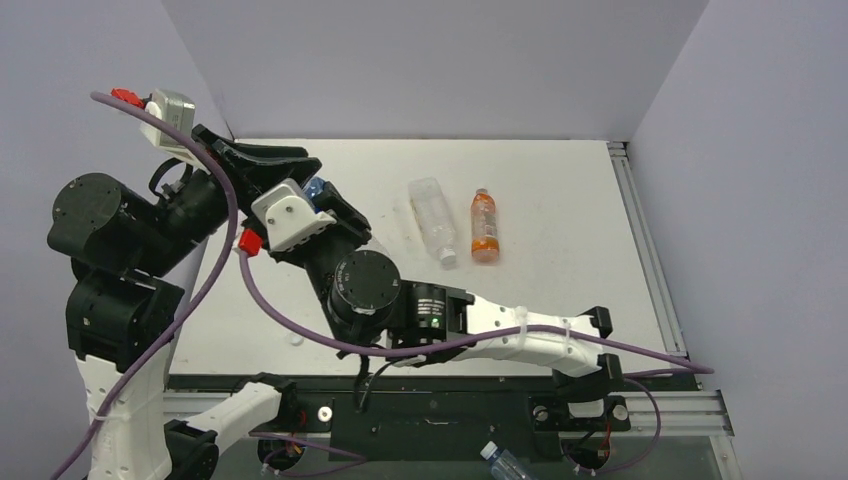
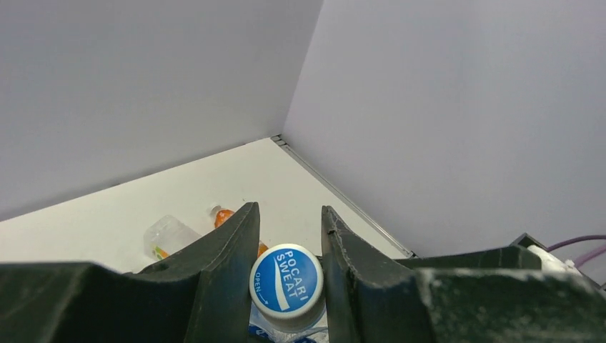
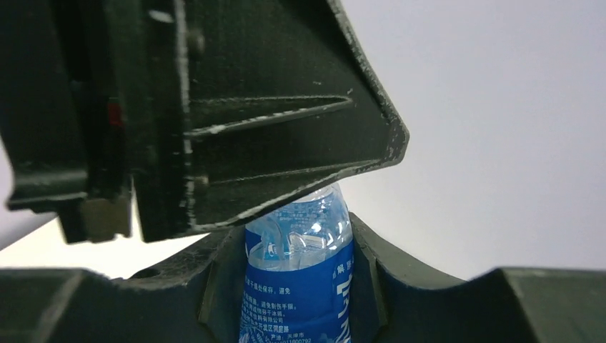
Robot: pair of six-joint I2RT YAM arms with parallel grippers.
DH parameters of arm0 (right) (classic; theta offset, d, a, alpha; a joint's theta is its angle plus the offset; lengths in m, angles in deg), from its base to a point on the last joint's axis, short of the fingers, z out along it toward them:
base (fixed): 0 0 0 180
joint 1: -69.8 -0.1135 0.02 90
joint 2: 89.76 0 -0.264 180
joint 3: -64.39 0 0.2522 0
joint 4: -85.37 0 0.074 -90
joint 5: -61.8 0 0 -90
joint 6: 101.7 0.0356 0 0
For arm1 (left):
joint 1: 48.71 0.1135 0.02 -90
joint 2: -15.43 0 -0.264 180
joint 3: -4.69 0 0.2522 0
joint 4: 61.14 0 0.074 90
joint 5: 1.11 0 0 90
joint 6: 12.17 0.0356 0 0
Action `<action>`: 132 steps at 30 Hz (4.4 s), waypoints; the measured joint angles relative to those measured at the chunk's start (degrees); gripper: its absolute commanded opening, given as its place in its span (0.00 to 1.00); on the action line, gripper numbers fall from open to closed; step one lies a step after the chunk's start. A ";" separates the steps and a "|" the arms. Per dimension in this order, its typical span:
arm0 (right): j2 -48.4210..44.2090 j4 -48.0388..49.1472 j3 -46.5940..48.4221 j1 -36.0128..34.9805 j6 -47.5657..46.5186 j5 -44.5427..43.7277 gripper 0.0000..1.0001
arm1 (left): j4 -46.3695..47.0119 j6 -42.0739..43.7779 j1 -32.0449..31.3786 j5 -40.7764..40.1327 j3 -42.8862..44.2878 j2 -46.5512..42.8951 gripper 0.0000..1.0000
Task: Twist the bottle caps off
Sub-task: Unscrew the bottle cap from the plastic bottle.
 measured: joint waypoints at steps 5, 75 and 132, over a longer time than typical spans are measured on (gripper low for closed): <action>2.60 7.32 -0.07 -0.46 -7.30 -4.52 0.00 | -2.21 -0.07 -0.35 -3.74 0.07 -0.07 0.06; -33.73 3.30 -32.06 10.95 26.95 64.92 0.78 | 30.56 30.45 -2.32 27.02 -40.04 -19.47 0.00; -20.52 -5.57 -14.38 9.77 21.55 38.71 0.50 | 30.14 18.75 -2.27 21.20 -39.67 -17.88 0.00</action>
